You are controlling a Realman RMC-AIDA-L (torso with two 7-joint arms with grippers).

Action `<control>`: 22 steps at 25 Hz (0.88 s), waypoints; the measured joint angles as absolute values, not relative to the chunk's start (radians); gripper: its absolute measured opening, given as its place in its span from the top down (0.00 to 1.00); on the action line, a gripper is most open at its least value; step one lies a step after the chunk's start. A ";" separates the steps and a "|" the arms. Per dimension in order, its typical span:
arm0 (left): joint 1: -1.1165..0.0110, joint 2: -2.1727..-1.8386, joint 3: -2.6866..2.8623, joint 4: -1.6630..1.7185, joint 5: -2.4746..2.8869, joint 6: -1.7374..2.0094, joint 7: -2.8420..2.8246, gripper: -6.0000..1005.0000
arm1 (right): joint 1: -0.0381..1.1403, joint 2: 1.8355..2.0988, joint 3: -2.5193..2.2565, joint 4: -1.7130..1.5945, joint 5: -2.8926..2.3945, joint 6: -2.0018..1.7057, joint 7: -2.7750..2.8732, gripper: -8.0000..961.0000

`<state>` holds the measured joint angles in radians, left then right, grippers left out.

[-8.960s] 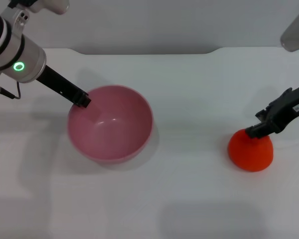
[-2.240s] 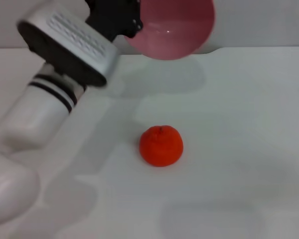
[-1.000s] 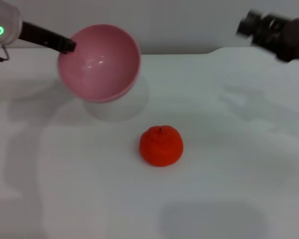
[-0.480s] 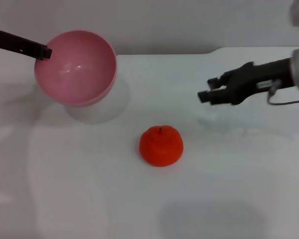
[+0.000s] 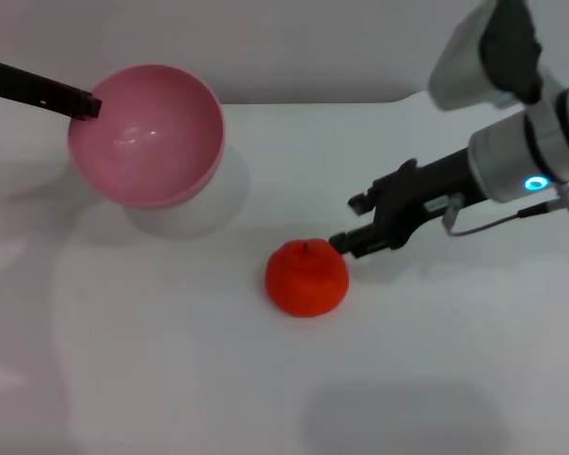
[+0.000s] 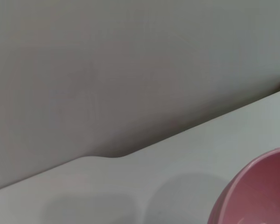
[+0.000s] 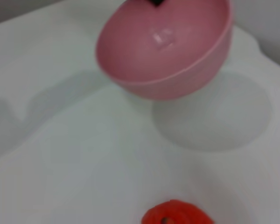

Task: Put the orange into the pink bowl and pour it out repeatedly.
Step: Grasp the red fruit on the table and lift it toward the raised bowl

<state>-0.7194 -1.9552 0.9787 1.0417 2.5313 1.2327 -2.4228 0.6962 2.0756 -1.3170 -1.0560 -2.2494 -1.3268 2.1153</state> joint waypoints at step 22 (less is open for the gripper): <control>-0.742 -1.992 0.985 1.048 2.531 1.257 -2.421 0.95 | 0.720 2.080 -1.579 -0.933 -2.145 -1.070 2.124 0.33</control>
<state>-0.7419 -1.9916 0.9847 1.0482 2.5305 1.2573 -2.4212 0.7203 2.0799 -1.5788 -0.9325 -2.1453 -1.0695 2.1242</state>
